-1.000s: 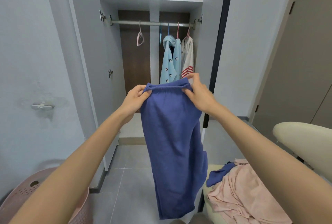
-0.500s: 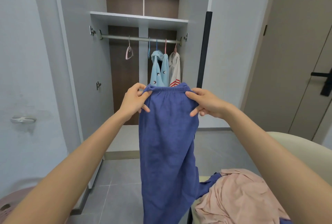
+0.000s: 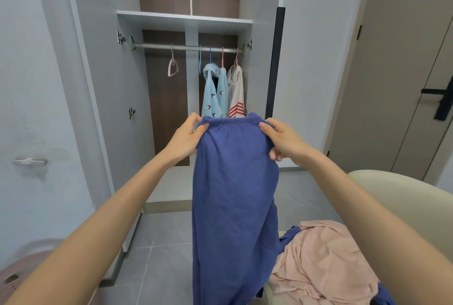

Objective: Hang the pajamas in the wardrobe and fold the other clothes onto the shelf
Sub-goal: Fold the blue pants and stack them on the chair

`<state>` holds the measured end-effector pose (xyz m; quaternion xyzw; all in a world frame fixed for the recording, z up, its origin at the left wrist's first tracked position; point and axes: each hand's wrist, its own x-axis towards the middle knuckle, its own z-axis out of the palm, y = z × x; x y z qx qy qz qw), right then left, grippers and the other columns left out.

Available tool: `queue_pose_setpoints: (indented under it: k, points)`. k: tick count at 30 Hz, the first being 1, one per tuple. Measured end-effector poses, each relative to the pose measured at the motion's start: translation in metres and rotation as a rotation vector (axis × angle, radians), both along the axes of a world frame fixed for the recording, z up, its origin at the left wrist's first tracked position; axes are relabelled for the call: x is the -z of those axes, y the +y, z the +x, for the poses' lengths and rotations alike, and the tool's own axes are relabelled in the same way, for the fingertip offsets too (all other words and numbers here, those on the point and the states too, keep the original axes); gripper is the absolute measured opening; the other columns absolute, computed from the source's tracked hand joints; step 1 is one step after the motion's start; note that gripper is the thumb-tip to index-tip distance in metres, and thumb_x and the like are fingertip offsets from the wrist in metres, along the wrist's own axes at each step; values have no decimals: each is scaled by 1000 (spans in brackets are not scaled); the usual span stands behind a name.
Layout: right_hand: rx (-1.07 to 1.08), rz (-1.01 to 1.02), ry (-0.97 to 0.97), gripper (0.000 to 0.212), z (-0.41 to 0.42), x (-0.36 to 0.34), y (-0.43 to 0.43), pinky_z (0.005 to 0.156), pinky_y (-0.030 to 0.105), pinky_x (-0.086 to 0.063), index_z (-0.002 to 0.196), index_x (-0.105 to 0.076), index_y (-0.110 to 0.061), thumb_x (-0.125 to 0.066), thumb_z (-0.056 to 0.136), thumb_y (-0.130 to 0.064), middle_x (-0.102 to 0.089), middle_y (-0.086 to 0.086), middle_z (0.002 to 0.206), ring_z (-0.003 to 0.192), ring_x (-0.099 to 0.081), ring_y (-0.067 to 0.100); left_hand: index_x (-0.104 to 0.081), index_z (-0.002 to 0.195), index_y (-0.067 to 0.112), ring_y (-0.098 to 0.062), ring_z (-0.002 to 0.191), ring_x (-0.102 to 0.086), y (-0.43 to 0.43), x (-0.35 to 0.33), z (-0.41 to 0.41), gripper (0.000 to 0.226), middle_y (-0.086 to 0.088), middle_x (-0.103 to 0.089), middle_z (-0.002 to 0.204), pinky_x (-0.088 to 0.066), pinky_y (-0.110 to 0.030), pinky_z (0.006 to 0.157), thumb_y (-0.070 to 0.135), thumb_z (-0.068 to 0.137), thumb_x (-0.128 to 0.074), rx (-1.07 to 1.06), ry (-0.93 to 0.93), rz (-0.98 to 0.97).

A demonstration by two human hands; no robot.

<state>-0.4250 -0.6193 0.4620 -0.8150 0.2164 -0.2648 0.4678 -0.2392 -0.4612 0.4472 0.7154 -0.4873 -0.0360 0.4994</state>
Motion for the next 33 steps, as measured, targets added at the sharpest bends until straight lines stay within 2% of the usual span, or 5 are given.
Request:
queue_pose_setpoints:
  k: [5, 13, 20, 24, 33]
  points:
    - [-105, 227, -47, 26, -7, -17, -7, 64, 39, -61, 117, -50, -21, -37, 102, -38, -50, -4, 123, 81, -72, 34, -36, 106, 20, -22, 57, -69, -16, -21, -3, 20, -3, -61, 102, -55, -23, 46, 39, 100, -35, 43, 4, 1]
    - [31, 145, -22, 25, 0, -51, -50, 95, 59, -43, 113, -48, -30, -32, 102, -45, -46, -16, 119, 106, -61, 27, -32, 107, 15, -27, 92, -65, -79, -56, -2, 18, -4, -46, 122, -55, -28, 68, 32, 103, -32, 77, 110, -73]
    - [112, 159, -113, 26, 31, -60, -110, 96, 49, -38, 119, -47, -37, -32, 101, -47, -48, -15, 126, 117, -53, 28, -35, 110, 14, -21, 117, -52, -146, -66, 16, 18, -11, -44, 130, -50, -25, 83, 31, 103, -33, 143, 201, -148]
    - [167, 66, -258, 24, 42, -67, -146, 72, 14, -47, 95, -55, -24, -36, 102, -37, -61, -12, 99, 115, -57, 28, -38, 108, 12, -21, 107, -53, -185, -75, 22, 18, -15, -50, 114, -44, -39, 98, 29, 103, -33, 128, 186, -242]
    - [264, -70, -402, 39, -3, -75, -176, 105, 42, -40, 110, -50, 2, -39, 102, -34, -57, 22, 120, 120, -51, 34, -40, 98, 15, -19, 92, -49, -216, -84, -25, 15, -16, -50, 101, -45, -37, 86, 29, 102, -37, 263, 176, -364]
